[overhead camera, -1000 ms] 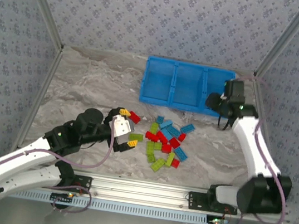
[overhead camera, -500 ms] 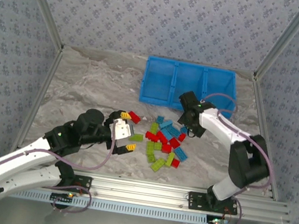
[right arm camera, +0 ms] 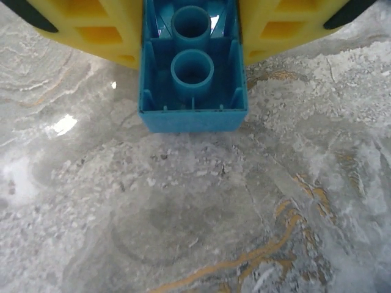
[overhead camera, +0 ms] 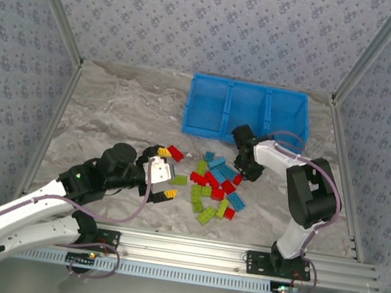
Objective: Sort the legos into containers by color
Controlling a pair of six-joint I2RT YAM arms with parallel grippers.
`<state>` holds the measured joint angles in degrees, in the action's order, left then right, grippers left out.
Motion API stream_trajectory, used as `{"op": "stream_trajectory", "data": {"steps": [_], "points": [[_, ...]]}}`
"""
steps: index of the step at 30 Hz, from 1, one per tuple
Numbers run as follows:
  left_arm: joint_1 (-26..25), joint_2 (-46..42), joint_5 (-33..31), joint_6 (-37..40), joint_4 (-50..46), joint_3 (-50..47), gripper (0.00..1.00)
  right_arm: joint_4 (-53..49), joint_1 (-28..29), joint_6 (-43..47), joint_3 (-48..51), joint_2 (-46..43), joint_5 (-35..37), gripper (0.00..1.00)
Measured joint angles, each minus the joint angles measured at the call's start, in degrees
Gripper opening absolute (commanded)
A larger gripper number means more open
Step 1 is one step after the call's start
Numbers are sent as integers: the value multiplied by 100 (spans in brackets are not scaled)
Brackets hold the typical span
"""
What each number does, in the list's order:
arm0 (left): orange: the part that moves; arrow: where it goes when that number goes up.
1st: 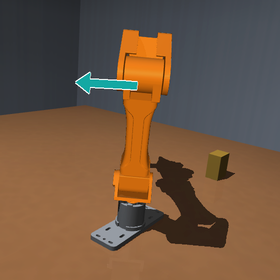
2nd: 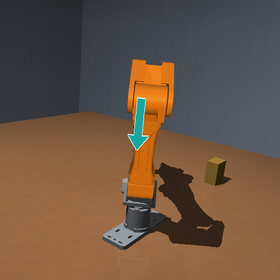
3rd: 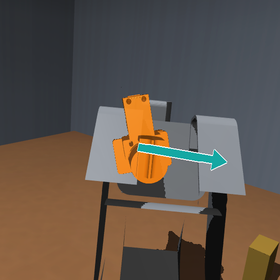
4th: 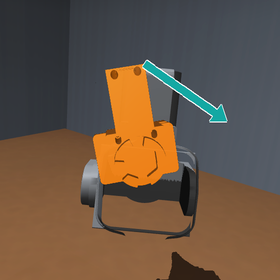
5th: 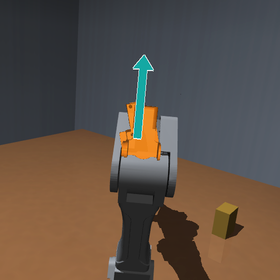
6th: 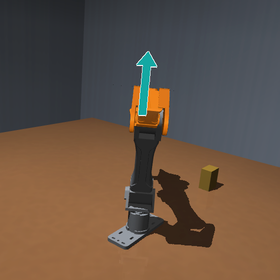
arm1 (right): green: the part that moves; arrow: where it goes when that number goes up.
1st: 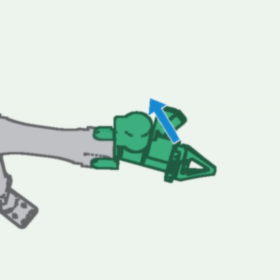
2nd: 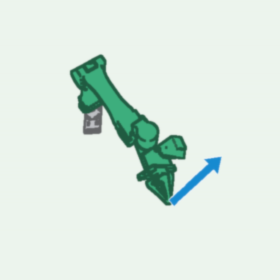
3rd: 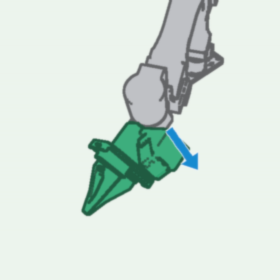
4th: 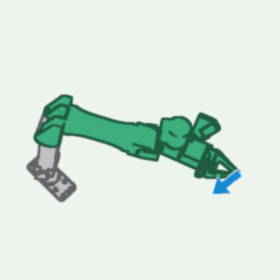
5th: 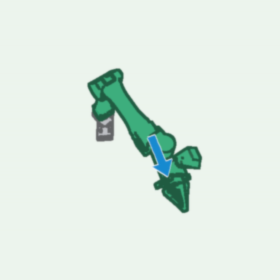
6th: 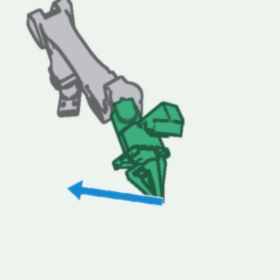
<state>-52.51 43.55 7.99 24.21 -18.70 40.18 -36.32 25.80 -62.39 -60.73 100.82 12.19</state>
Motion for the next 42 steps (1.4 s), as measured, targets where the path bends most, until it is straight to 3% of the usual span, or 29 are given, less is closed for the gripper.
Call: {"op": "stream_trajectory", "data": {"steps": [5,9,14,17,23,29,31,37,42], "points": [[0,4,20,0,2,-2,99,-17,-177,98,264,-439,127,24],[28,4,17,0,4,-15,99,-203,-240,472,284,-1333,566,24],[101,4,24,-7,9,-26,99,-9,-444,1674,269,-2695,1113,21],[142,4,55,-22,11,-26,99,387,-1073,2809,116,-2920,866,20],[153,-7,157,-15,2,-26,99,564,-2240,4162,-1091,-1521,7,21],[219,-107,188,20,0,-28,99,476,-2509,4564,-2138,122,-544,25],[227,-111,188,28,0,-31,99,404,-2531,4577,-2251,452,-675,30],[229,-98,181,42,4,-94,99,188,-2579,4535,-2583,901,-905,53],[293,9,118,-46,39,-103,99,114,-2590,4413,-2686,745,-966,55]]}}
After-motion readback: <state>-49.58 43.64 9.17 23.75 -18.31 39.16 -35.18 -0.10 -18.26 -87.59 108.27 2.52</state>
